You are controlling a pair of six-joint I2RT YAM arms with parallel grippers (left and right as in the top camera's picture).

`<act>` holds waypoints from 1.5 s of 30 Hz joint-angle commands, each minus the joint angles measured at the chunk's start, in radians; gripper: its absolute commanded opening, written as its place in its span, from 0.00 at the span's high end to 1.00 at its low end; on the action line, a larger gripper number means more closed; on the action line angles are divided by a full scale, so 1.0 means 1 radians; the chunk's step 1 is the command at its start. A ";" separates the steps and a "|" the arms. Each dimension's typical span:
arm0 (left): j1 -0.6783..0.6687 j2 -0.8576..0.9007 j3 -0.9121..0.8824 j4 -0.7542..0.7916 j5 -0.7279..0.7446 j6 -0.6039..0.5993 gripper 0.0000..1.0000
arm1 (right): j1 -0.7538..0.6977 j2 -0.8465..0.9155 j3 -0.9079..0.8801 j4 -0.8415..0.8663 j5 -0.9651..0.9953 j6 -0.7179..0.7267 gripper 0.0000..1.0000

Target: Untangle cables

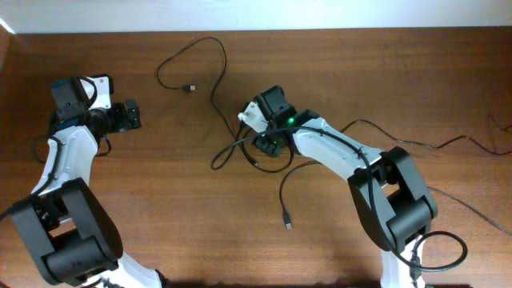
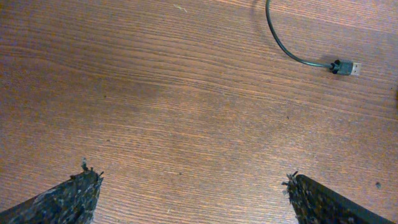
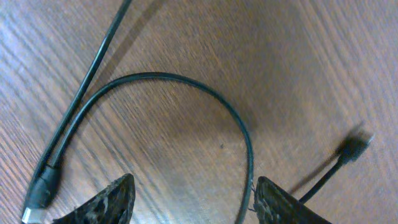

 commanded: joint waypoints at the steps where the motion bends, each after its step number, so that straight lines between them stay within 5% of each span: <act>1: 0.005 -0.026 0.010 -0.001 0.003 -0.010 0.01 | -0.058 0.012 -0.011 0.055 -0.103 -0.125 0.38; 11: 0.005 -0.026 0.010 -0.001 0.003 -0.010 0.00 | -0.157 0.088 -0.011 0.093 -0.275 -0.113 0.37; 14: 0.005 -0.026 0.010 -0.001 0.003 -0.009 0.01 | -0.157 0.089 -0.011 0.081 -0.303 -0.087 0.69; 17: 0.005 -0.026 0.010 -0.001 0.003 -0.009 0.01 | -0.157 0.089 -0.011 0.082 -0.299 -0.076 0.79; 19: 0.005 -0.026 0.010 -0.001 0.003 -0.009 0.01 | -0.157 0.089 -0.011 0.082 -0.259 -0.076 0.96; 22: 0.004 -0.026 0.010 -0.001 0.003 -0.010 0.01 | -0.158 0.089 -0.010 0.100 -0.194 -0.076 0.91; 24: 0.005 -0.026 0.010 -0.001 0.003 -0.009 0.01 | -0.158 0.088 -0.003 0.111 -0.186 -0.076 0.60; 26: 0.005 -0.026 0.010 -0.001 0.003 -0.010 0.01 | -0.156 0.087 0.008 0.116 -0.187 -0.076 0.51; 33: 0.005 -0.026 0.010 -0.014 0.003 -0.009 0.00 | -0.108 0.087 0.012 0.180 -0.152 -0.212 0.43; 40: 0.005 -0.026 0.010 -0.017 0.003 -0.009 0.01 | -0.105 0.100 0.000 0.161 -0.220 -0.190 0.48; 43: 0.005 -0.026 0.010 -0.017 0.003 -0.009 0.01 | -0.106 0.141 0.000 0.160 -0.220 -0.103 0.73; 45: 0.005 -0.026 0.010 -0.017 0.003 -0.009 0.01 | -0.106 0.143 0.000 0.161 -0.221 -0.053 0.75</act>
